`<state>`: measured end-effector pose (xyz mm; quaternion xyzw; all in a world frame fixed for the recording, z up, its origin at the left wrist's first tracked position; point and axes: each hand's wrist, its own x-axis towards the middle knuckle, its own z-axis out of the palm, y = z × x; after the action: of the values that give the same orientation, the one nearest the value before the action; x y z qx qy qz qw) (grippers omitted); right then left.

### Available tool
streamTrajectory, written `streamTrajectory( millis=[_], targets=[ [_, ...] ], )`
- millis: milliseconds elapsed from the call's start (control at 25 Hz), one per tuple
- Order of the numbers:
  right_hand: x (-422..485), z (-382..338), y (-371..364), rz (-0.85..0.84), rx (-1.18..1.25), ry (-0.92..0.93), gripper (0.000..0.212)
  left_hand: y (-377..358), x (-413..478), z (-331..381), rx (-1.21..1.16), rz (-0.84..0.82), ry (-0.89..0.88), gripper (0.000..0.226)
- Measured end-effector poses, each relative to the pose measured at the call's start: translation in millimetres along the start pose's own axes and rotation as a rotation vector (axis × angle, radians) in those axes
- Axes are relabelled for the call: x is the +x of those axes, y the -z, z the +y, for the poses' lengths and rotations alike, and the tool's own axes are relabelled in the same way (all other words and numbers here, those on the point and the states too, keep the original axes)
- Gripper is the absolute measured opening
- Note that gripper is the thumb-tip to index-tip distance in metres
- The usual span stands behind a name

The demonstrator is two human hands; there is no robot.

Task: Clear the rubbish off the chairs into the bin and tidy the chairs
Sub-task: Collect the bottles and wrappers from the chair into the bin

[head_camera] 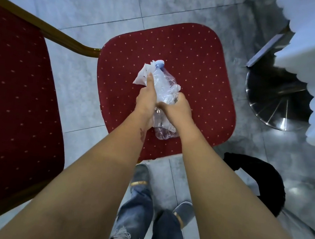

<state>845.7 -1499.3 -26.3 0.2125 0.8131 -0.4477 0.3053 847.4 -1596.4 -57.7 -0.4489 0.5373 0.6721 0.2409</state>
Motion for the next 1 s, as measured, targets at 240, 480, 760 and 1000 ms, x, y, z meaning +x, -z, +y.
streamTrajectory(
  millis=[240, 480, 760, 1000],
  targets=[
    [-31, 40, 32, 0.043, 0.259, -0.060, 0.055, -35, -42, -12, -0.150, -0.168, 0.014, 0.080],
    [-78, 118, 110, 0.162, 0.418, -0.121, 0.057, -128, -98, -66, -0.015, -0.267, 0.011, 0.076],
    [-121, 263, 198, 0.272, 0.468, -0.178, 0.048, -241, -140, -192, 0.162, -0.368, 0.052, 0.078],
    [-130, 376, 240, 0.236, 0.479, -0.346, 0.051, -306, -112, -304, 0.349, -0.386, 0.164, 0.112]
  ],
)
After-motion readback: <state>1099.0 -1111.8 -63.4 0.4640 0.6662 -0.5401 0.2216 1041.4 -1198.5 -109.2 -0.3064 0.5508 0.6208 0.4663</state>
